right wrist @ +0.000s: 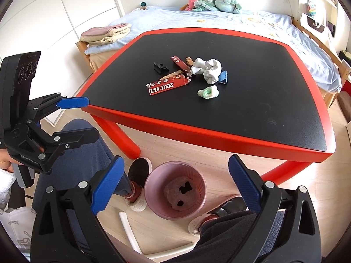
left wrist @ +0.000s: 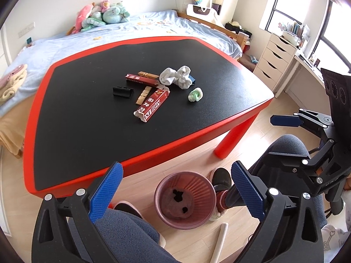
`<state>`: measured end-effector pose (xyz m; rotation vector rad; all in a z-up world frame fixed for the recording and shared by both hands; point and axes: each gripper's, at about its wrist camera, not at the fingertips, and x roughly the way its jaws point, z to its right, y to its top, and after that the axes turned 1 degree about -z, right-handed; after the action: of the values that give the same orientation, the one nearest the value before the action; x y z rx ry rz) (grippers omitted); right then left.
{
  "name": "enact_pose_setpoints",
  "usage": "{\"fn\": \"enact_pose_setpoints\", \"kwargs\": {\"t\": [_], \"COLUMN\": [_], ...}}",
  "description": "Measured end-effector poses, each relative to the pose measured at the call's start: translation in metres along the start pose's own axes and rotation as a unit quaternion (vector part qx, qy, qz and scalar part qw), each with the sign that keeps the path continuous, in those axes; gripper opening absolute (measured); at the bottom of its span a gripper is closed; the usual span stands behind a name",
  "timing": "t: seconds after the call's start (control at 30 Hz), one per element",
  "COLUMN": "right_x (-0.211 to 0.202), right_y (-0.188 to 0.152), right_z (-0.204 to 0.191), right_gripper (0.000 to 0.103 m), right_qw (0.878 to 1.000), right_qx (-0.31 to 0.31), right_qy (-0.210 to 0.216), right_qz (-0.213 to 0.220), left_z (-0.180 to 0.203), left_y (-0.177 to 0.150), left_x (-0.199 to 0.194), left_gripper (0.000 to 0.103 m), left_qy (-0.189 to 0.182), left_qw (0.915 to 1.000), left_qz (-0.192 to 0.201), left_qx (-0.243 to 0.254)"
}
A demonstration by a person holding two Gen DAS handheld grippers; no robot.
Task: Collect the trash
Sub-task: 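Move both tools back over the table toward the remaining items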
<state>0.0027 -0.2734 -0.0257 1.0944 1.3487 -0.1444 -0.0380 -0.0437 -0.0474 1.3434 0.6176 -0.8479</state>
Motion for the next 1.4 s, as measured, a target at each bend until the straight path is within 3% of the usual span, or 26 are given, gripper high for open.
{"fn": "enact_pose_setpoints", "kwargs": {"t": [0.77, 1.4], "right_x": [0.001, 0.021], "right_y": [0.008, 0.069], "right_z": [0.002, 0.026], "right_gripper": [0.097, 0.097], "right_qw": [1.0, 1.0], "right_qx": [0.002, -0.015], "right_qy": [0.0, -0.014], "right_qz": [-0.004, 0.002], "left_z": [-0.004, -0.032], "left_y": [0.003, 0.056], "left_x": [0.001, 0.024], "left_gripper": [0.095, 0.095], "left_qy": [-0.005, -0.013], "left_qw": [1.0, 0.9996], "left_qz": [-0.003, -0.006], "left_qx": [-0.004, 0.025]}}
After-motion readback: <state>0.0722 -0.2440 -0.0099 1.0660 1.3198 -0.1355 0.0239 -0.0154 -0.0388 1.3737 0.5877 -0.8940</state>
